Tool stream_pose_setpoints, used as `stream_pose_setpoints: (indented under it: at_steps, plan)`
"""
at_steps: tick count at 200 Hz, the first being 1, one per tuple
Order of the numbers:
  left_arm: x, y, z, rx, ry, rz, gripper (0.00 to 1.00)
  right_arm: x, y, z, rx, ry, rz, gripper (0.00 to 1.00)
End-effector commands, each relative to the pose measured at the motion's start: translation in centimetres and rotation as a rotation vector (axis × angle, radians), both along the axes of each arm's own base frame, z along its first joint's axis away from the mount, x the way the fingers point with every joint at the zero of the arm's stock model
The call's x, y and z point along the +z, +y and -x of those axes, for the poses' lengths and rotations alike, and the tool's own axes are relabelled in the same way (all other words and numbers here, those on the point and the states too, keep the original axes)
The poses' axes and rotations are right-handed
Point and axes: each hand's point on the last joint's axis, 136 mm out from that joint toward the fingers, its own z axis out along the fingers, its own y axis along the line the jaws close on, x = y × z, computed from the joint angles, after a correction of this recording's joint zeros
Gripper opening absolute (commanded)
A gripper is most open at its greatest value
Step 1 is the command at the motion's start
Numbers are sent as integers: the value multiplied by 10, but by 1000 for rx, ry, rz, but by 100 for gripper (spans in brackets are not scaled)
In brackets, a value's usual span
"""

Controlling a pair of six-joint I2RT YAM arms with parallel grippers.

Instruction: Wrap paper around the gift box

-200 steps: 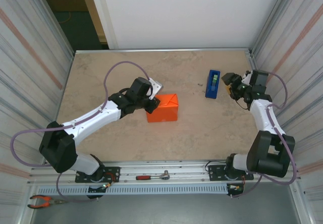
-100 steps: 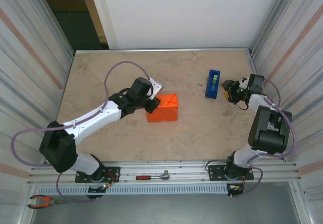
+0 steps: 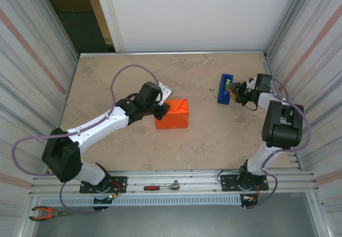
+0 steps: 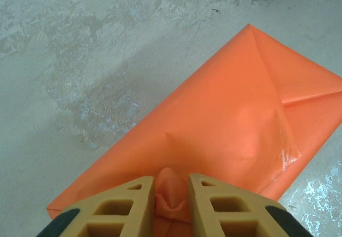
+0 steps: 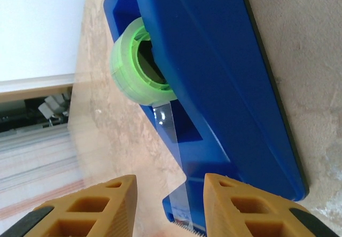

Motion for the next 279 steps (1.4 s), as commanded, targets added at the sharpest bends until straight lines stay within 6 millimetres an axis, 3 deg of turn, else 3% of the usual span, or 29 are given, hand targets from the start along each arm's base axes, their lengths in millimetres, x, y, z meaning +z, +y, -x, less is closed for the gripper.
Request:
stream_pose_setpoints:
  at_steps: [1, 113, 219, 262, 279]
  plan:
    - [-54, 9, 31, -52, 168, -133, 23, 1, 4, -6, 35, -23, 1, 35]
    - [-55, 8, 33, -57, 168, -132, 21, 2, 18, -11, 79, -32, -13, 19]
    - [-54, 7, 33, -59, 166, -130, 20, -12, 22, -5, 89, -4, -22, 16]
    - [-53, 8, 33, -57, 162, -132, 20, -11, 22, -4, 90, -4, -28, 0]
    - [-54, 8, 33, -58, 163, -132, 20, -6, 23, -2, 91, -15, -33, 0]
